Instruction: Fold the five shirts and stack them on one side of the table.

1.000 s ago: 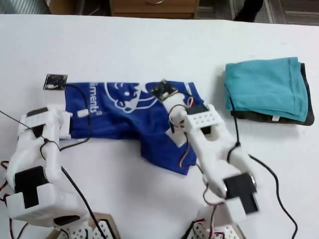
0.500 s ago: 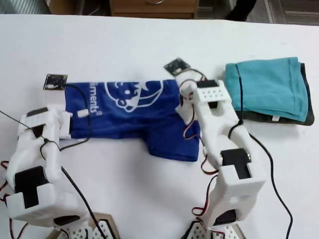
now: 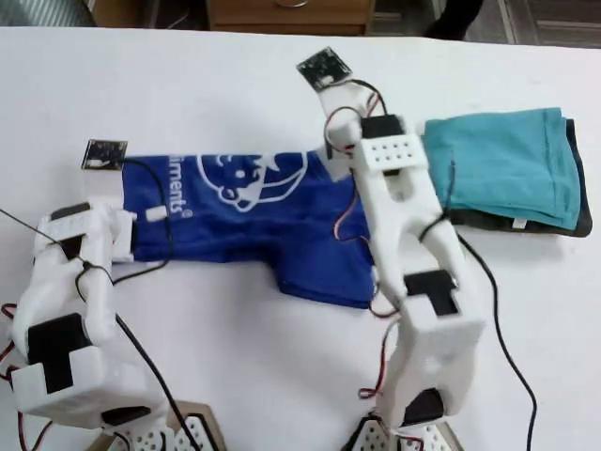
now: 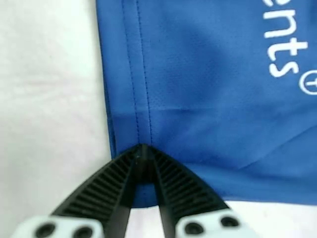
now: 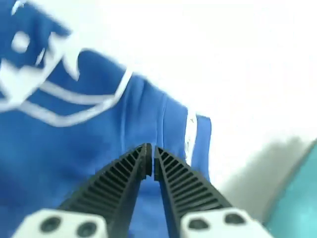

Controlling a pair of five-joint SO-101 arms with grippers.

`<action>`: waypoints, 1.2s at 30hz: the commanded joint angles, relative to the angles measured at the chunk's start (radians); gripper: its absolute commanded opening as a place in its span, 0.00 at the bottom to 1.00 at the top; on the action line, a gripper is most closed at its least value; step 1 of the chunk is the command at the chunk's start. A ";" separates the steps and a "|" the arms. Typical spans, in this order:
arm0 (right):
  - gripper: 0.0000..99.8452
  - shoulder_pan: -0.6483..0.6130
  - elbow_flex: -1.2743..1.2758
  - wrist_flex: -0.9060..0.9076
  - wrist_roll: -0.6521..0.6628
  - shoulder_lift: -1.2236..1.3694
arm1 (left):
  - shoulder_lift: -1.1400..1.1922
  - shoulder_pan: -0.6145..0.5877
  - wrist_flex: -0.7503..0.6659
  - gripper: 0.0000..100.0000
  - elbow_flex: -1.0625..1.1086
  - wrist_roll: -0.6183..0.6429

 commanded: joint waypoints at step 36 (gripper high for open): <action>0.02 0.058 -0.908 0.742 -0.049 0.297 | 0.000 -0.014 -0.015 0.03 -0.004 0.006</action>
